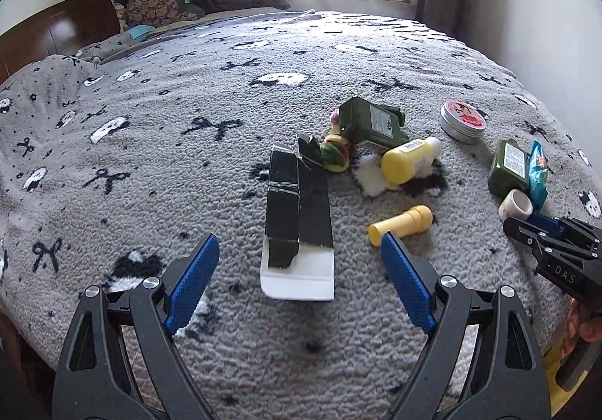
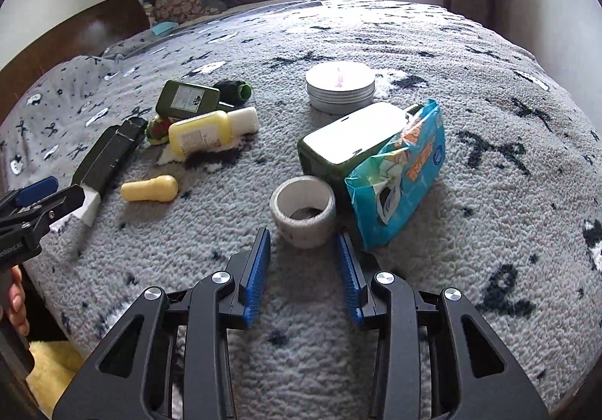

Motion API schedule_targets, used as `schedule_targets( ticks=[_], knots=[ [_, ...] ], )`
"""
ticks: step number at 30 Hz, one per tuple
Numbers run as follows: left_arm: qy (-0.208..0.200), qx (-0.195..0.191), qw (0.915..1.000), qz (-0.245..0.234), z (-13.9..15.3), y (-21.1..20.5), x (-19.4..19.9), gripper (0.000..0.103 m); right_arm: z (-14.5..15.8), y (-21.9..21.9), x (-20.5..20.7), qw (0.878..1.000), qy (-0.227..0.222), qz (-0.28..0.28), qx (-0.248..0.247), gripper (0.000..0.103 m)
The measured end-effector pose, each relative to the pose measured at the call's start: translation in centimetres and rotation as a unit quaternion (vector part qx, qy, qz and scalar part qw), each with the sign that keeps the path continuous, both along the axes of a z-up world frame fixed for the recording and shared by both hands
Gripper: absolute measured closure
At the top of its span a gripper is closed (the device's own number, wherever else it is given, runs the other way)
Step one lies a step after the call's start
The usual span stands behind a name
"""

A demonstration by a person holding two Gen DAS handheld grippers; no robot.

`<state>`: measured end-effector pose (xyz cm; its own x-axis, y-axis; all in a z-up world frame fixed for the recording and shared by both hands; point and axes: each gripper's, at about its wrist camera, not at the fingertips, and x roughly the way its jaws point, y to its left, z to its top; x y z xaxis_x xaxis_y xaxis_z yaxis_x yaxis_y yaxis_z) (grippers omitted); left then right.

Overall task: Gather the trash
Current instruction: 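Grasp the black box with the left gripper while the right grasps the tape roll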

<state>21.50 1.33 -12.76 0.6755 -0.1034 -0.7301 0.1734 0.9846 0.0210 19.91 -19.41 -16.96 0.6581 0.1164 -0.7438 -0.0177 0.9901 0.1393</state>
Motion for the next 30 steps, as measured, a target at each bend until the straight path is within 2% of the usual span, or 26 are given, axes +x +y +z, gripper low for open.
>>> schedule_targets(
  ticks=[5, 9, 11, 15, 22, 30],
  knots=[
    [0.016, -0.001, 0.9998, 0.009, -1.2, 0.0, 3.6, 0.025, -0.2, 0.3, 1.7, 1.000, 0.002, 0.006, -0.010, 0.066],
    [0.041, -0.009, 0.9991, 0.010, -2.3, 0.4, 5.3, 0.048, -0.4, 0.7, 2.4, 1.000, 0.000, 0.011, -0.022, 0.066],
    [0.049, -0.015, 0.9987, 0.004, -2.6, 0.5, 5.5, 0.051, -0.4, 0.8, 2.4, 1.000, -0.004, 0.012, -0.025, 0.067],
    [0.049, -0.014, 0.9986, -0.008, -2.6, 0.1, 5.0, 0.067, -0.3, 1.0, 1.9, 0.999, -0.008, 0.013, -0.033, 0.068],
    [0.024, -0.012, 0.9995, -0.014, -0.4, -0.3, 2.4, 0.068, 1.6, 0.9, -0.5, 0.999, -0.026, 0.011, -0.027, 0.068],
    [-0.036, -0.022, 0.9987, -0.027, 4.9, -1.4, -2.8, 0.068, 4.9, 0.4, -4.2, 0.998, -0.062, 0.006, -0.025, 0.068]
  ],
)
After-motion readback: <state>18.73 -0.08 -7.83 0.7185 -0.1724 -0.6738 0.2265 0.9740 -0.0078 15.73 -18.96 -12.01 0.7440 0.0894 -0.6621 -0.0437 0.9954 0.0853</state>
